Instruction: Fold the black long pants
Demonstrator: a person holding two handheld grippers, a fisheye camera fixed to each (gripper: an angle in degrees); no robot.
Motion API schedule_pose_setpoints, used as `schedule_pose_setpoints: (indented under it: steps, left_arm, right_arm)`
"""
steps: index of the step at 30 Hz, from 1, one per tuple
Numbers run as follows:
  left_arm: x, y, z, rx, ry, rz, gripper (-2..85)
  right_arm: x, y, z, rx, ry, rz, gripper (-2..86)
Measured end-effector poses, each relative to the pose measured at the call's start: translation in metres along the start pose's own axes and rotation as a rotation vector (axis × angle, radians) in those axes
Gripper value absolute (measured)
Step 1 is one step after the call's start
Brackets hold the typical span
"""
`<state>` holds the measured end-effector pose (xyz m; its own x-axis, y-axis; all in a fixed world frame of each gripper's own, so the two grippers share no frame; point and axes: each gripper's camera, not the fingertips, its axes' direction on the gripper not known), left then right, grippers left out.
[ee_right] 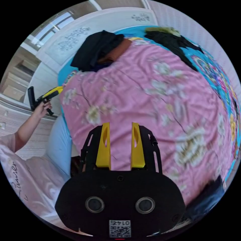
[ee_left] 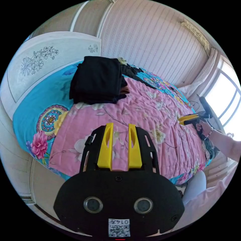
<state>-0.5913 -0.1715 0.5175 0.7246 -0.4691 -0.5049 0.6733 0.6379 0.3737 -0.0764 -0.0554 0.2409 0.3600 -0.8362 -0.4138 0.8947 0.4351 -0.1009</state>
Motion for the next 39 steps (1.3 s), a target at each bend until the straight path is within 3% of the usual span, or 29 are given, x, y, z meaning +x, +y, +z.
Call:
schedule_pose_setpoints:
  steps: [4, 8, 11, 15, 18, 25, 28, 30, 32, 35, 39]
  left_arm:
    - [-0.071, -0.020, -0.012, 0.129, -0.052, -0.125, 8.3]
    - [-0.120, -0.042, -0.003, 0.222, -0.009, -0.251, 11.1]
    - [-0.136, -0.058, 0.018, 0.192, 0.031, -0.304, 12.3]
    - [-0.139, -0.069, 0.027, 0.114, -0.021, -0.241, 8.9]
    - [-0.136, -0.063, -0.003, 0.203, 0.025, -0.139, 4.5]
    - [-0.038, -0.021, -0.065, 0.246, 0.343, 0.216, 3.7]
    - [0.034, 0.020, -0.072, 0.238, 0.568, 0.303, 4.1]
    - [0.075, 0.048, -0.056, 0.150, 0.711, 0.308, 4.6]
    - [0.125, 0.084, -0.020, -0.102, 0.879, 0.383, 4.8]
    - [0.154, 0.117, 0.004, -0.321, 0.833, 0.518, 3.9]
    - [0.130, 0.122, -0.014, -0.272, 0.724, 0.549, 3.5]
  right_arm:
    - [-0.073, -0.105, 0.035, 0.114, -0.189, -0.037, 12.1]
    - [-0.107, -0.182, 0.060, 0.192, -0.211, 0.062, 12.0]
    - [-0.113, -0.221, 0.086, 0.142, -0.177, 0.164, 10.3]
    - [-0.126, -0.244, 0.098, 0.073, -0.088, 0.202, 6.8]
    - [-0.135, -0.239, 0.079, 0.137, -0.133, 0.100, 3.9]
    - [-0.109, -0.126, -0.022, 0.323, -0.244, -0.010, 2.2]
    - [-0.097, -0.043, -0.052, 0.298, -0.151, 0.033, 1.9]
    - [-0.088, 0.008, -0.053, 0.237, -0.076, 0.124, 1.8]
    - [-0.069, 0.070, -0.038, 0.142, 0.065, 0.312, 1.3]
    - [-0.048, 0.128, -0.004, 0.008, 0.117, 0.541, 0.5]
    - [-0.068, 0.147, 0.010, 0.043, 0.072, 0.547, 0.3]
